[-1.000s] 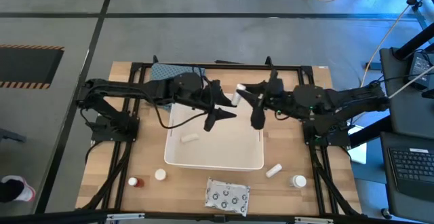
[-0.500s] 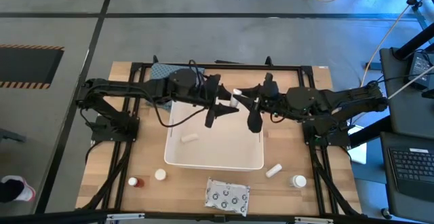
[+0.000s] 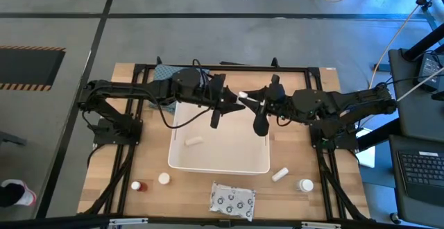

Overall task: Pick & place medical supplies in basket/bin
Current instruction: Put the top white rolled gauze into the white basket

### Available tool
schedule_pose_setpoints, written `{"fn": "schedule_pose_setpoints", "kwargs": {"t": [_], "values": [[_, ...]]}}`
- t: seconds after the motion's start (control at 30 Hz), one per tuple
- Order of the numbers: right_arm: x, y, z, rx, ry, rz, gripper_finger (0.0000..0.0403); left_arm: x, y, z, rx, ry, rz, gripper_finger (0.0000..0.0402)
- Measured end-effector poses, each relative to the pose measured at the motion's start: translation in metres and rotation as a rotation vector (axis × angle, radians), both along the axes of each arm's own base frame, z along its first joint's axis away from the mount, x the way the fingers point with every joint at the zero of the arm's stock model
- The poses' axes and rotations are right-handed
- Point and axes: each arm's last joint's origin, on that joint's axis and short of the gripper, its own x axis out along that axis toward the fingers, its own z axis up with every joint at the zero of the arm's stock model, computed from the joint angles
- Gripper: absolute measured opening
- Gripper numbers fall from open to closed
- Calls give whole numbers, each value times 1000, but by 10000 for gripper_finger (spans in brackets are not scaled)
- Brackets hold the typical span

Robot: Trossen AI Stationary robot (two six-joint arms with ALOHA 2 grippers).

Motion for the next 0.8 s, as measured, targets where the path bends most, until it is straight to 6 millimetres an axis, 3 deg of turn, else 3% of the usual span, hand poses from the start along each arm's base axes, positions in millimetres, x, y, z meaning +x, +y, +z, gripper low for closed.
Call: {"fn": "schedule_pose_setpoints", "kwargs": {"t": [0.2,0.4,0.57,0.8], "values": [[-12,-3,1,17,53,1,162,-5,0,-10,13,126,-1,48],[-50,-6,29,25,25,24,222,-20,0,-38,28,472,-13,58],[-78,-11,39,83,4,33,237,-41,-3,-62,30,792,-31,55],[-95,-18,32,117,77,-35,238,-41,-2,-90,26,1033,-23,55]]}}
